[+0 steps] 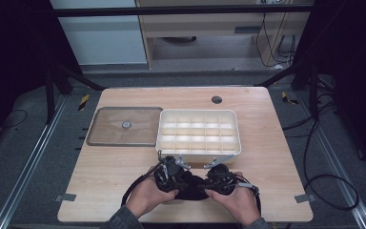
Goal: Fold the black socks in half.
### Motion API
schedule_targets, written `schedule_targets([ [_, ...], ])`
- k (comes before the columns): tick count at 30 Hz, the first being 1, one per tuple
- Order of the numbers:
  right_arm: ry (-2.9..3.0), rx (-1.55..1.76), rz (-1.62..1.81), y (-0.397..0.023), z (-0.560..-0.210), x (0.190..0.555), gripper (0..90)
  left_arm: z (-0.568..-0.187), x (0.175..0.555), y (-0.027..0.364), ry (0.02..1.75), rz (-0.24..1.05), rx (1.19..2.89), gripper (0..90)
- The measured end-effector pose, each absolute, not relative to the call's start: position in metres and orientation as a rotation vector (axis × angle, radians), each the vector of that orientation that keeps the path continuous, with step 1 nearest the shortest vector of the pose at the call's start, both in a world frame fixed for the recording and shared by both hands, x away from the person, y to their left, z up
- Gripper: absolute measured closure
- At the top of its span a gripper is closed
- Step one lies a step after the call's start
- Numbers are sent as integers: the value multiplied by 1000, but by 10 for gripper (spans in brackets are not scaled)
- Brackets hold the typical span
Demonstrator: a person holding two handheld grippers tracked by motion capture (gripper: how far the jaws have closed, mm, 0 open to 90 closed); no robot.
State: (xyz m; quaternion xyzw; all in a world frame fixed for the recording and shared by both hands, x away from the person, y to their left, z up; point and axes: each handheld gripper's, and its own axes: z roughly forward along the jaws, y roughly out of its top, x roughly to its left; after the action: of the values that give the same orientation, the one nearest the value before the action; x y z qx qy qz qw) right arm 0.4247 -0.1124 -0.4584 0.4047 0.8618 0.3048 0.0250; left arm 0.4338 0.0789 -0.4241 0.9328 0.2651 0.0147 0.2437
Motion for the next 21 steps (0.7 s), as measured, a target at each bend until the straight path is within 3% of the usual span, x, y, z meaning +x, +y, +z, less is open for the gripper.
schedule_targets([
  [1,2671,1241,941,-114,-459,424,661,-424,434,78,722,43,2548,813],
  [2,2676,1259,928,-115,-462,424,740,-425,434,77,720,41,2544,813],
  [7,2678,1279,933,-116,-469,426,814,-429,433,70,717,44,2544,811],
  [11,2680,1291,939,-115,-472,428,824,-434,433,67,729,25,2529,810],
  [16,2682,1286,950,-116,-472,428,761,-440,431,62,734,17,2505,791],
  [20,2660,1283,948,-122,-467,422,644,-431,423,62,731,41,2455,623],
  [21,2653,1280,947,-124,-465,421,627,-428,420,62,731,51,2442,623],
])
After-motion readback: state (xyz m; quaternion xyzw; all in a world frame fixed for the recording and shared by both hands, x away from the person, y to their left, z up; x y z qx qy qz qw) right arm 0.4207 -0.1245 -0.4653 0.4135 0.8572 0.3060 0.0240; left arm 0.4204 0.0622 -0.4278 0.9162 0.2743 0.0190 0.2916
